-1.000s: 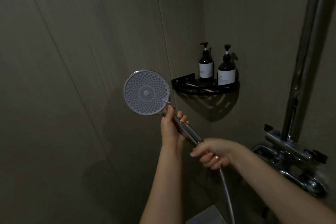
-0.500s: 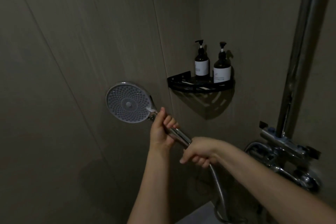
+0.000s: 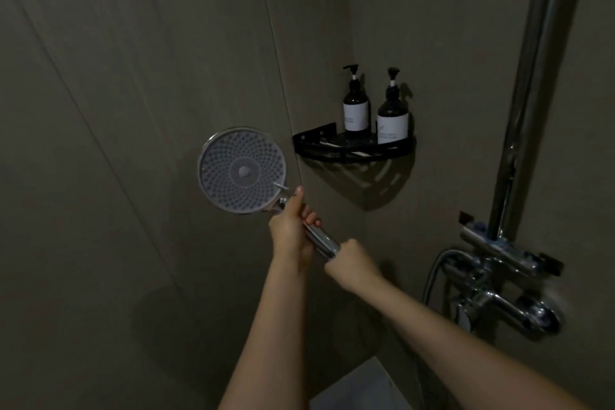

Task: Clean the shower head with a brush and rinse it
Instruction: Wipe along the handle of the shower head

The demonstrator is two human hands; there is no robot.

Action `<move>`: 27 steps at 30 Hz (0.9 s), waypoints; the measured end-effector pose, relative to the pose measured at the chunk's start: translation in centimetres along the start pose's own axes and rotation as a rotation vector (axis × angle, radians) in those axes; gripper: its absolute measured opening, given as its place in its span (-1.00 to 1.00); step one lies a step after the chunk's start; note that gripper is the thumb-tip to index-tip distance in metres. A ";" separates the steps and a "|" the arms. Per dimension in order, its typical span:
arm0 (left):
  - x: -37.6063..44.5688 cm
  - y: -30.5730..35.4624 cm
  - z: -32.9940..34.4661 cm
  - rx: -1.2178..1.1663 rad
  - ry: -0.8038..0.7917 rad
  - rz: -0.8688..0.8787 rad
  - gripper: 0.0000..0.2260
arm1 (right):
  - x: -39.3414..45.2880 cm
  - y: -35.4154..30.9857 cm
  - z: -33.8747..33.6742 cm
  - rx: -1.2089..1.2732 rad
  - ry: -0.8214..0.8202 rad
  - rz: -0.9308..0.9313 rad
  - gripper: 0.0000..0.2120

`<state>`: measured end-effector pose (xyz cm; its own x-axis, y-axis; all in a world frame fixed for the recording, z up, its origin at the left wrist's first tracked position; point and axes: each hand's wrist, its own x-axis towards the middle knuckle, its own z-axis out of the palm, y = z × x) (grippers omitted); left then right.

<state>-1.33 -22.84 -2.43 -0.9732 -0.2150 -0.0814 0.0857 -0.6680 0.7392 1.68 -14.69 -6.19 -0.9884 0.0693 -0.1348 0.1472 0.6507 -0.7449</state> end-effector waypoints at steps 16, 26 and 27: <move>-1.3 -2.6 2.6 0.206 0.344 0.056 -0.74 | 0.3 3.0 0.3 -0.170 0.277 -0.078 -0.74; -0.5 -3.5 -2.0 0.113 -0.206 -0.222 -0.66 | -0.2 5.7 2.0 0.306 -0.199 0.027 -0.69; -0.6 -4.0 -1.7 0.157 -0.178 -0.208 -0.72 | 0.0 6.4 1.9 0.333 -0.224 0.004 -0.78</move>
<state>-0.78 -21.25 -6.43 -0.9896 0.0517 -0.1339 -0.1396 -0.5631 0.8145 2.66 -11.94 -12.17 -0.9609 -0.1194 -0.2500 0.1911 0.3676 -0.9101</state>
